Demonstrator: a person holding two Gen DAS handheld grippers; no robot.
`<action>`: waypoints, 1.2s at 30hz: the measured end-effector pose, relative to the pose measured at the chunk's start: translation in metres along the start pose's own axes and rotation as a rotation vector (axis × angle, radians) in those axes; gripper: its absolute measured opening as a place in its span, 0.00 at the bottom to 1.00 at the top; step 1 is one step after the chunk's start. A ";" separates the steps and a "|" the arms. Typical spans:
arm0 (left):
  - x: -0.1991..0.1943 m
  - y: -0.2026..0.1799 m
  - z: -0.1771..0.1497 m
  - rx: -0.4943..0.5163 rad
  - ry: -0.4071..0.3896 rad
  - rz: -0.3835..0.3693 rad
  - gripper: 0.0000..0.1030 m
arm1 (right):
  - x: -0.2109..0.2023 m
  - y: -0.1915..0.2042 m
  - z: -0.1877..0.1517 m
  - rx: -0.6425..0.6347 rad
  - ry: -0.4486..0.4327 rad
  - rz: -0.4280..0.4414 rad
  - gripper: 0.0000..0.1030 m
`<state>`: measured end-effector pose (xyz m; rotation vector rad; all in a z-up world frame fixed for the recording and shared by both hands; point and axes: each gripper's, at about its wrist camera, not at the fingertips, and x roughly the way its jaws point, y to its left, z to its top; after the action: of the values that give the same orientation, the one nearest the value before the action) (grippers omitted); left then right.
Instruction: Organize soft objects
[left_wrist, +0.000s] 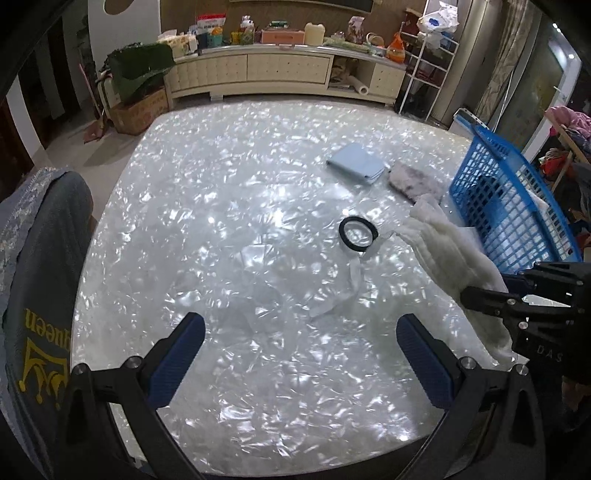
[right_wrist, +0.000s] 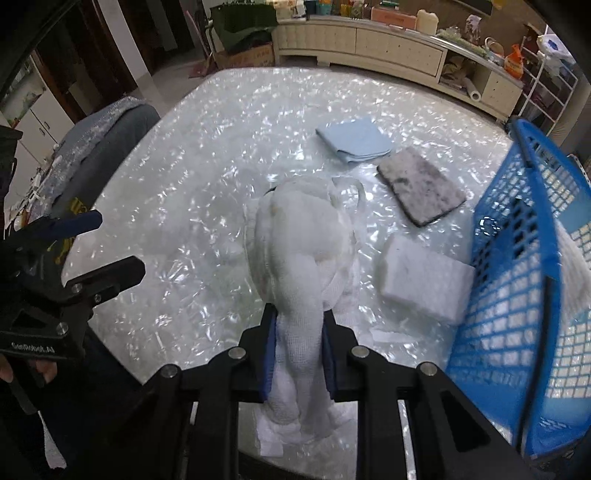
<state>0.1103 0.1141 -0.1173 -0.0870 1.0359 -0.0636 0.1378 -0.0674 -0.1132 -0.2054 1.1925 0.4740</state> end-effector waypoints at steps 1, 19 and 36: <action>-0.005 -0.003 0.000 0.003 -0.005 -0.022 1.00 | -0.006 -0.001 -0.003 0.004 -0.008 0.000 0.19; -0.055 -0.045 0.005 0.062 -0.054 -0.051 1.00 | -0.076 -0.011 -0.014 0.016 -0.146 -0.001 0.20; -0.052 -0.067 0.026 0.104 -0.071 -0.022 1.00 | -0.128 -0.074 -0.008 0.089 -0.268 -0.060 0.20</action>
<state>0.1055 0.0536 -0.0531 -0.0063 0.9591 -0.1337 0.1287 -0.1670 -0.0047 -0.0967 0.9405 0.3817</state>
